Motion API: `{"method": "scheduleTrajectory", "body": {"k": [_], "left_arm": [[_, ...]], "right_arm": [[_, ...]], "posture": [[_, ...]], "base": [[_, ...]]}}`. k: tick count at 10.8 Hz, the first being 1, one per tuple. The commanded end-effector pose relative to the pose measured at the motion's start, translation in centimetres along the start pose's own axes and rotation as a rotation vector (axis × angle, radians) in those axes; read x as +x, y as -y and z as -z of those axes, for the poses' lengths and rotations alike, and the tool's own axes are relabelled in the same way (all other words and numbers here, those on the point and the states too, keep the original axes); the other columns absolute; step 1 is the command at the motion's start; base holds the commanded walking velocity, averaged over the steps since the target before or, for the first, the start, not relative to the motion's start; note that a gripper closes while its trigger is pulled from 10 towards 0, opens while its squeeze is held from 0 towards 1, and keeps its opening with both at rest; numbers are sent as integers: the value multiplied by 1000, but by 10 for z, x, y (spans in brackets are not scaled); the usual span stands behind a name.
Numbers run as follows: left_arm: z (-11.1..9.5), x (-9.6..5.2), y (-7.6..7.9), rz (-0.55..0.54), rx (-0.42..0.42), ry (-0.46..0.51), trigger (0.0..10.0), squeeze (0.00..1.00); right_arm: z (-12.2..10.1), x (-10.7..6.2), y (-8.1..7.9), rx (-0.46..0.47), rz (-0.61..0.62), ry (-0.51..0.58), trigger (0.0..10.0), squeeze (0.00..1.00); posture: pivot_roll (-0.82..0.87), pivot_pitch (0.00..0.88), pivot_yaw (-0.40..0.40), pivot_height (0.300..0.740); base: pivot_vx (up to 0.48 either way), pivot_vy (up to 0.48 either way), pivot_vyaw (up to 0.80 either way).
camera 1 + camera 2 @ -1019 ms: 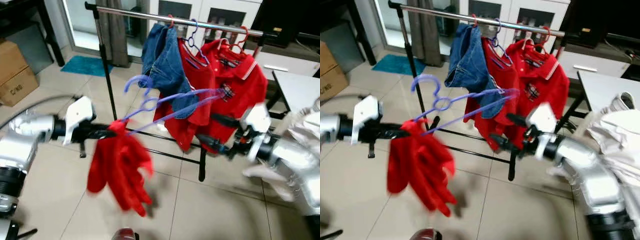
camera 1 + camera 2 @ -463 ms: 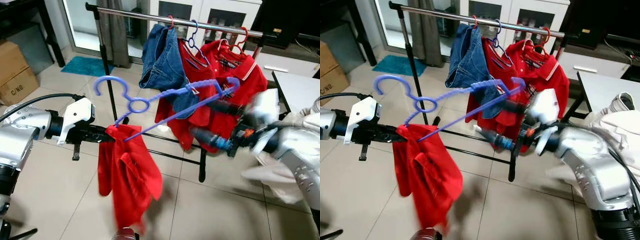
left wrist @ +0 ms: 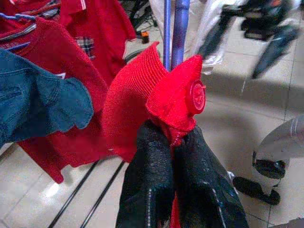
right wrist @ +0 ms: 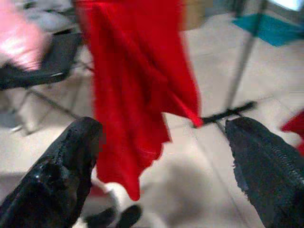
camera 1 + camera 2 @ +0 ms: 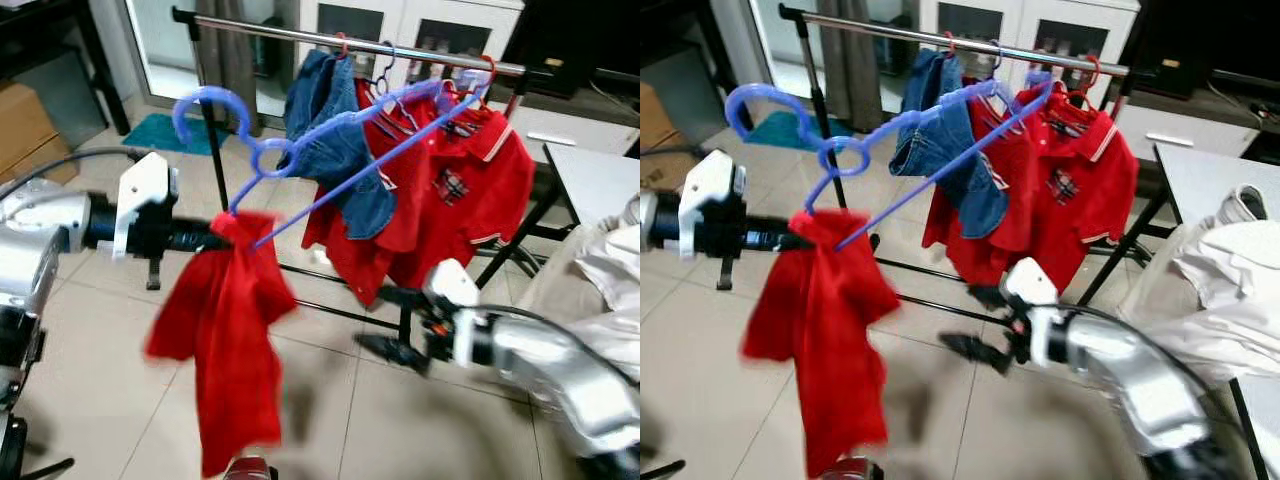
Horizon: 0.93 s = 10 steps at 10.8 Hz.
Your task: Hang hanger
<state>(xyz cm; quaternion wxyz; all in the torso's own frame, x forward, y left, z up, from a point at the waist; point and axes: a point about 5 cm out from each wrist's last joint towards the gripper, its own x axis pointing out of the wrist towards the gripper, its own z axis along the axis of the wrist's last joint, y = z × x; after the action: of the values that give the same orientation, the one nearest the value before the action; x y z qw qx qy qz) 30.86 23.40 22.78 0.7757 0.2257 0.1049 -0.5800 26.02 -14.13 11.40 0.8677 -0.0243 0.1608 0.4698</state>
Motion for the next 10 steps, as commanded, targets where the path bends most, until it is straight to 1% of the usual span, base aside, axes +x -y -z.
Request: {"method": "scheduleTrajectory", "body": {"k": [1,2,3,4,5,6,7,8,9,10], "left_arm": [[-12,7,4,38,59,29,0,0],[-14,10,5,47,63,37,0,0],[-16,22,5,22,79,36,0,0],[0,34,2,-179,17,10,0,0],[4,35,1,-226,2,1,0,0],[20,44,4,-481,-151,74,10000,0],[31,51,13,-569,-262,93,10000,0],[44,63,32,-611,-306,37,10000,0],[52,71,47,-636,-306,18,10000,0],[64,79,64,-704,-322,23,10000,0]], "right_arm": [[2,15,12,64,152,11,10000,1000],[2,21,12,95,173,31,10000,1000],[-9,29,6,66,197,117,10000,1000],[-14,30,-3,24,299,167,10000,0],[-14,30,-4,14,318,174,10000,0],[-5,17,-9,73,416,205,10000,0],[2,7,-12,109,498,220,10000,0],[14,-3,-15,172,612,211,10000,0],[22,-10,-17,188,680,196,10000,0],[29,-19,-17,184,751,168,10000,0]], "posture": [[184,32,-19,740],[185,33,-20,740],[194,39,-26,740],[185,43,-12,740],[185,43,-12,740],[174,40,-4,740],[164,36,3,740],[151,30,15,740],[136,24,31,740],[110,21,49,740]], "base": [[0,0,0],[0,0,0],[0,0,0],[0,0,0],[0,0,0],[0,0,0],[0,0,0],[0,0,0],[0,0,0],[0,0,0]]}}
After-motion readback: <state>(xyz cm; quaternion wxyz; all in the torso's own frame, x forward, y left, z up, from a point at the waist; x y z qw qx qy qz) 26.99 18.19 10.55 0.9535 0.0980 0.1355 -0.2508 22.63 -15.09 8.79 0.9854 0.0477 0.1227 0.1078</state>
